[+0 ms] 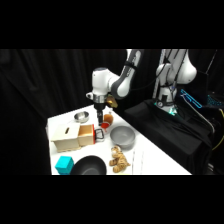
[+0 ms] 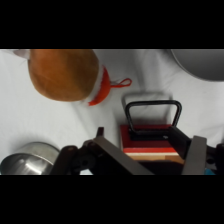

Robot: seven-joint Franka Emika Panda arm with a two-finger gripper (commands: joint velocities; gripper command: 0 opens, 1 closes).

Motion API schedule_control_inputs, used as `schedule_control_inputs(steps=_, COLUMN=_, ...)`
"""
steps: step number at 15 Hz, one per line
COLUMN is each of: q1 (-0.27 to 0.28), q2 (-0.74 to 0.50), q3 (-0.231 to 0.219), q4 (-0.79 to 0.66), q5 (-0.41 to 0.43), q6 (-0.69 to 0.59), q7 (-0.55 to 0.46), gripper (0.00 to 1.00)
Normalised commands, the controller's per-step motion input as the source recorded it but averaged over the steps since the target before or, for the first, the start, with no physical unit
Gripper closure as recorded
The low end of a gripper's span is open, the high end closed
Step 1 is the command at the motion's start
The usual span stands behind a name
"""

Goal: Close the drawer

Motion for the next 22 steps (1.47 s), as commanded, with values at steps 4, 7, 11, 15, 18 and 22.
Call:
schedule_control_inputs(steps=4, q1=-0.009, q2=0.18, q3=-0.031, q4=0.07, q5=0.063, q6=0.31, q7=0.05, gripper=0.00)
schedule_control_inputs(steps=7, q1=-0.043, q2=0.20, q3=0.046, q4=0.10, q5=0.148, q6=0.29, q7=0.00, gripper=0.00)
schedule_control_inputs(steps=11, q1=-0.050, q2=0.18, q3=0.085, q4=0.11, q5=0.160, q6=0.25, q7=0.00, gripper=0.00)
schedule_control_inputs(steps=15, q1=-0.093, q2=0.17, q3=0.129, q4=0.12, q5=0.161, q6=0.22, q7=-0.03, gripper=0.00)
schedule_control_inputs(steps=18, q1=-0.089, q2=0.15, q3=0.108, q4=0.12, q5=0.128, q6=0.20, q7=-0.04, gripper=0.00)
schedule_control_inputs(steps=22, q1=-0.069, q2=0.14, q3=0.074, q4=0.13, q5=0.107, q6=0.17, q7=-0.04, gripper=0.00)
